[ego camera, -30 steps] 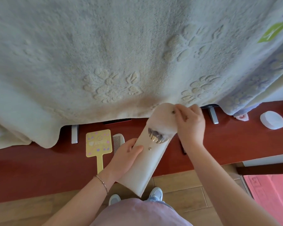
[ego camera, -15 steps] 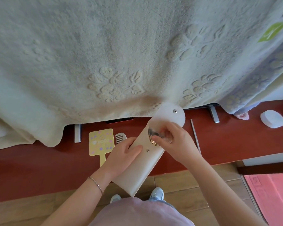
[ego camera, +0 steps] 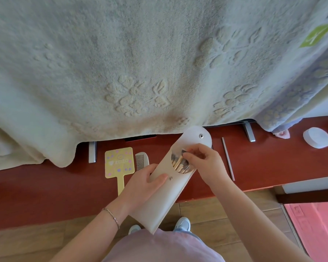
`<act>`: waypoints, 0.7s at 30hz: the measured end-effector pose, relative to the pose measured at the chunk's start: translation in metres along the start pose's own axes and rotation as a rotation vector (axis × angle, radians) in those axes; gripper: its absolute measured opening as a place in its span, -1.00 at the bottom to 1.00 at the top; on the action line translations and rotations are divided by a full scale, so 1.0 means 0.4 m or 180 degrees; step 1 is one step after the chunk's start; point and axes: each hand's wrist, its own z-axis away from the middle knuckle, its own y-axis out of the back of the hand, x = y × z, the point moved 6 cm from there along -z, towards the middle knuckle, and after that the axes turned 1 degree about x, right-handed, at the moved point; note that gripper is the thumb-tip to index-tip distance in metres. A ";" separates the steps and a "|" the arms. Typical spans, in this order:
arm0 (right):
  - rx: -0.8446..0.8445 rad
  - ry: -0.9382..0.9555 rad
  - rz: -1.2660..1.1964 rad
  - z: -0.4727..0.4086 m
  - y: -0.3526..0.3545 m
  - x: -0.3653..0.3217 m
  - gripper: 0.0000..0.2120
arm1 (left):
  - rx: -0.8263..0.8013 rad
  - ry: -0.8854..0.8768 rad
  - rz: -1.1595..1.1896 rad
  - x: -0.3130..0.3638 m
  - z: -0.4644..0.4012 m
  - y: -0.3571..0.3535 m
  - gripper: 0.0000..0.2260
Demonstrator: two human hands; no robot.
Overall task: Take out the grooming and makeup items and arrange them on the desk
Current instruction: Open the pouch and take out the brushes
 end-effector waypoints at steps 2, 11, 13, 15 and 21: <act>0.0269 -0.0134 -0.0295 -0.007 0.020 0.004 -0.86 | 0.0035 0.0054 0.0001 -0.013 0.001 0.000 -0.73; 0.1463 -0.0152 -0.1336 -0.088 0.194 0.012 -0.84 | 0.0451 0.0450 0.0365 -0.070 0.021 0.051 -0.81; 0.1453 -0.0104 -0.1245 -0.108 0.207 0.010 -0.84 | 0.0624 0.0477 0.0327 -0.075 0.025 0.069 -0.88; 0.1194 -0.0178 -0.0648 -0.128 0.174 0.022 -0.88 | 0.0809 0.0497 0.0360 -0.077 0.031 0.084 -0.88; -0.0052 -0.0695 0.0083 -0.162 -0.066 0.128 -0.94 | 0.1227 0.0548 0.0529 -0.091 0.057 0.120 -0.76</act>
